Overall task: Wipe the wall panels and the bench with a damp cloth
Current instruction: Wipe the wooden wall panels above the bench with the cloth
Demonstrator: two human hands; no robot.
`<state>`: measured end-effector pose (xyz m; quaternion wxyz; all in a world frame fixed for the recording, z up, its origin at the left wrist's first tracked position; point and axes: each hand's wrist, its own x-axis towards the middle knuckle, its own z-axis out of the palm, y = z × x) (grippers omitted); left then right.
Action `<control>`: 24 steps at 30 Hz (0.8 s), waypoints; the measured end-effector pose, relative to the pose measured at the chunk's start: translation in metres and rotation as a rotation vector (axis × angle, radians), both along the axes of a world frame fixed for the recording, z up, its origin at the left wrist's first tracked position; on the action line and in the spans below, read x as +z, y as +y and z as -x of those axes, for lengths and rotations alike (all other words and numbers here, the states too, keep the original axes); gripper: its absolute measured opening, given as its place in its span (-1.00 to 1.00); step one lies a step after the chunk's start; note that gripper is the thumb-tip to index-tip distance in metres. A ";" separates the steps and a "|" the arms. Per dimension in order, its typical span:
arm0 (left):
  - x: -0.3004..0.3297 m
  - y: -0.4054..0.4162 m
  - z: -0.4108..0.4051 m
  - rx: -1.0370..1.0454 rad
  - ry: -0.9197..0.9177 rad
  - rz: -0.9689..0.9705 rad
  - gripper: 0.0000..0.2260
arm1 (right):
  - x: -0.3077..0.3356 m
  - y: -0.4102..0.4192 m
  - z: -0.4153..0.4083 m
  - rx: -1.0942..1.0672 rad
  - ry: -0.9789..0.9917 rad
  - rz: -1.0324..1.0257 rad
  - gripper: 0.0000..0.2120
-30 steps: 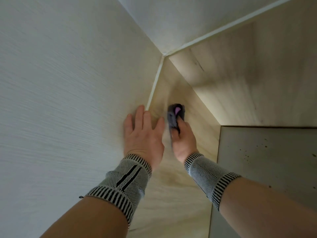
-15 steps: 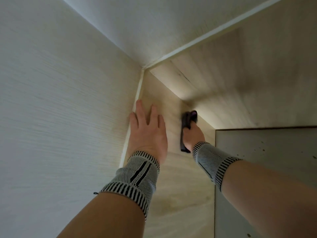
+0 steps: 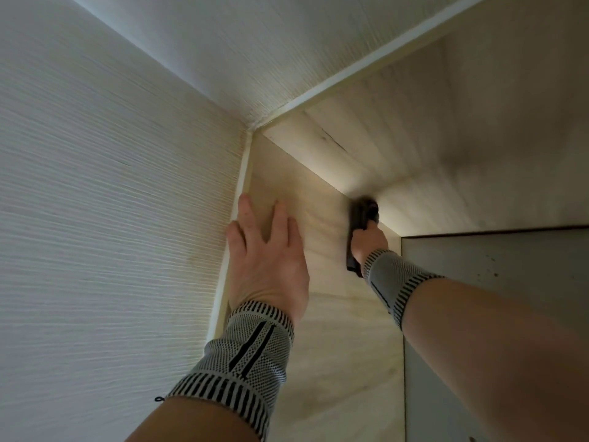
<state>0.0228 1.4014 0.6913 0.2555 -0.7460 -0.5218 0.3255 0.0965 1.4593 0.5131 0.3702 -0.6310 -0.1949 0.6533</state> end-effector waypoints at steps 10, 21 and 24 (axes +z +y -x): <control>-0.001 0.000 0.000 -0.014 0.006 -0.026 -0.41 | 0.013 -0.004 0.017 -0.165 -0.105 -0.367 -0.59; -0.001 -0.002 -0.001 -0.046 -0.007 -0.043 -0.40 | 0.052 -0.072 0.053 -0.182 -0.126 -0.720 -0.56; -0.002 -0.002 0.000 -0.063 0.008 -0.059 -0.40 | 0.009 -0.073 0.051 -0.096 -0.143 -0.390 -0.57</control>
